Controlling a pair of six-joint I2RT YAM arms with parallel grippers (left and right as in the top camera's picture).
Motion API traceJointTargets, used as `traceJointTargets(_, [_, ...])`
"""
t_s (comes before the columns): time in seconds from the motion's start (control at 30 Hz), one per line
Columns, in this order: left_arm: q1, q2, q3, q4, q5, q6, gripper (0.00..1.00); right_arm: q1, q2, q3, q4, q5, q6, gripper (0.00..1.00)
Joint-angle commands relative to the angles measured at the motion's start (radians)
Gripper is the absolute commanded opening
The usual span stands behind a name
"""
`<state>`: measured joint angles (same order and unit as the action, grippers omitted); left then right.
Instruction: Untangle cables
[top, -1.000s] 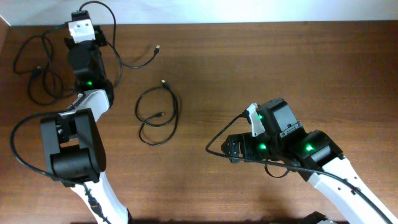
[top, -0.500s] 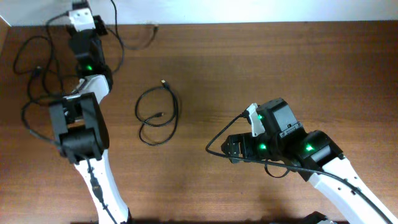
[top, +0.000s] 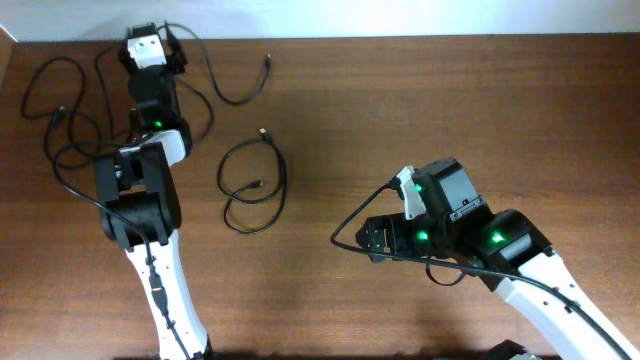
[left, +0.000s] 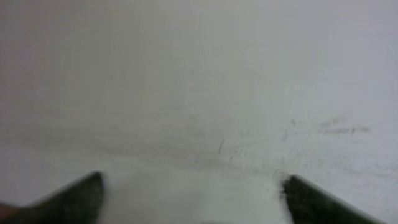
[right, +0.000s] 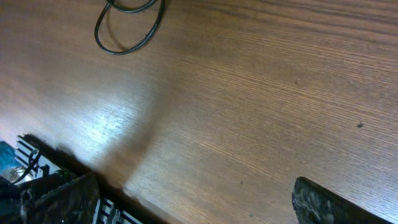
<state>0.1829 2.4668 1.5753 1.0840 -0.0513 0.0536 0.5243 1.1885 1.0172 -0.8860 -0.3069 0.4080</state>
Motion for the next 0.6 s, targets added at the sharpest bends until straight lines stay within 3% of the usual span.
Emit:
traceJointTargets(0.0, [-0.004, -0.030, 0.014, -0.046, 0.011, -0.001, 0.99, -0.001, -0.002, 0.009, 0.000, 0.005, -0.003, 0.98])
traceJointTargets(0.23, [0.038, -0.180, 0.014, -0.213, -0.005, 0.011, 0.99, -0.001, -0.002, 0.009, 0.000, 0.005, -0.003, 0.98])
traceJointTargets(0.37, [0.058, -0.299, 0.014, -0.476, 0.000, 0.010, 0.99, -0.001, -0.002, 0.009, 0.000, 0.005, -0.003, 0.98])
traceJointTargets(0.43, [0.054, -0.362, 0.014, -0.666, 0.097, 0.010, 0.99, -0.001, -0.002, 0.009, 0.000, 0.005, -0.003, 0.98])
traceJointTargets(0.5, [0.049, -0.394, 0.014, -0.752, 0.193, 0.007, 0.99, -0.001, -0.002, 0.009, 0.000, 0.005, -0.003, 0.98])
traceJointTargets(0.57, [0.040, -0.422, 0.014, -0.861, 0.381, -0.016, 0.99, -0.001, -0.002, 0.009, 0.000, 0.005, -0.003, 0.99])
